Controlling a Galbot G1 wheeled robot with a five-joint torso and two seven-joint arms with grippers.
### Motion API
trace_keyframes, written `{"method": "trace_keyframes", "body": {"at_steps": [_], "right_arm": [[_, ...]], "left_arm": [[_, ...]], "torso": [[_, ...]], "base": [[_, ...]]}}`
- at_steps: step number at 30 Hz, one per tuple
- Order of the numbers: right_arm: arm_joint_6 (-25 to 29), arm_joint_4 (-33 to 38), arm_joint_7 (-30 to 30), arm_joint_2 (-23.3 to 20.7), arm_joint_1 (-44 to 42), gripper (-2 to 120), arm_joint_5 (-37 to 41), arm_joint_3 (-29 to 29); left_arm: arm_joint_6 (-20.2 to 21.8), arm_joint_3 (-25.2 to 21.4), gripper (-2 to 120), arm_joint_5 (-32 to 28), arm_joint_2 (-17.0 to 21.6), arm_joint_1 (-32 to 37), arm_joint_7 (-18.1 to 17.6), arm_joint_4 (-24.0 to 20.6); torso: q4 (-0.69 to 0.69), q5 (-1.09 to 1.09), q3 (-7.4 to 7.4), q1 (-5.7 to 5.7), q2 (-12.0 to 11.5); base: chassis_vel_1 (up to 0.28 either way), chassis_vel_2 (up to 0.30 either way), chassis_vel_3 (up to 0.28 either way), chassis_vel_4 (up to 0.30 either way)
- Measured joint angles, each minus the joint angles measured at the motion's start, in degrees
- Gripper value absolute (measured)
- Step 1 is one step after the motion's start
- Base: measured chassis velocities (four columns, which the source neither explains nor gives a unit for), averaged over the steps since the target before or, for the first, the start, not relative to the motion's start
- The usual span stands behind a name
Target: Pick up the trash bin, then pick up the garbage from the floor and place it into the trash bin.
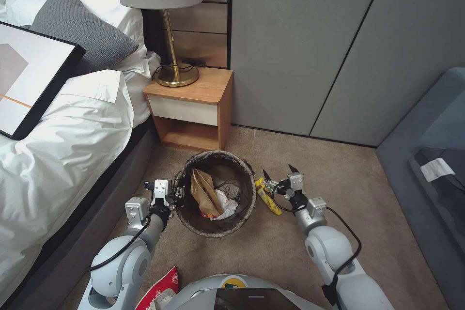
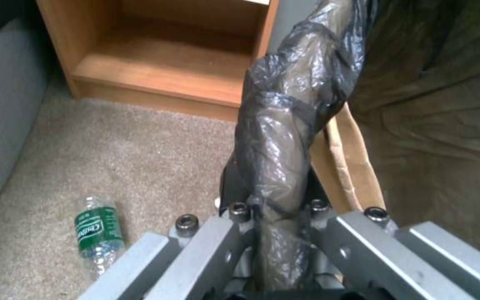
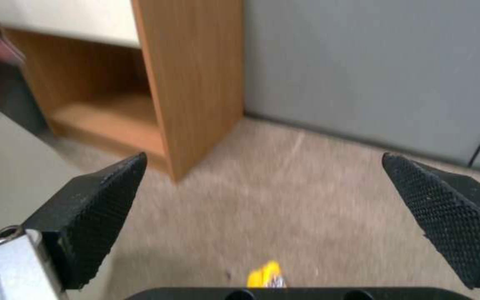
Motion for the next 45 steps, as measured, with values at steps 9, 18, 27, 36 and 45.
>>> {"method": "trace_keyframes", "body": {"at_steps": [9,18,27,36,45], "right_arm": [[-3.42,-12.9,0.3,0.73,7.62,100,1.22,-3.36],[-3.46,-22.47,-1.02,1.11,12.74,100,2.58,-4.96],[-3.9,-24.61,-1.24,1.14,14.2,100,3.4,-5.33],[-5.96,-30.61,-1.63,0.88,19.03,100,5.01,-6.96],[-5.43,-39.59,-1.92,1.84,24.35,100,3.54,-8.68]], "left_arm": [[0.11,-0.29,0,0.07,0.1,0.1,-0.05,-0.47],[0.11,-0.2,0,0.18,-0.1,0.06,-0.07,-0.46],[0.12,-0.27,0,0.24,-0.14,0.08,-0.08,-0.46],[0.13,-0.33,0,0.59,-0.59,0.21,-0.11,-0.36],[0.13,-0.28,0,1.07,-1.1,0.41,-0.14,-0.23]], "torso": [[0.0,-0.01,0.0,0.0,0.0],[0.01,-0.01,0.0,0.0,0.0],[0.0,-0.01,0.0,0.0,0.0],[0.0,-0.01,0.0,0.0,0.0],[0.01,-0.01,0.0,0.0,0.0]], "base": [[0.0,0.0,0.0,0.0],[0.0,0.0,0.0,0.0],[0.0,0.0,0.0,0.0],[0.0,0.0,0.0,0.0],[0.0,0.0,0.0,0.0]]}}
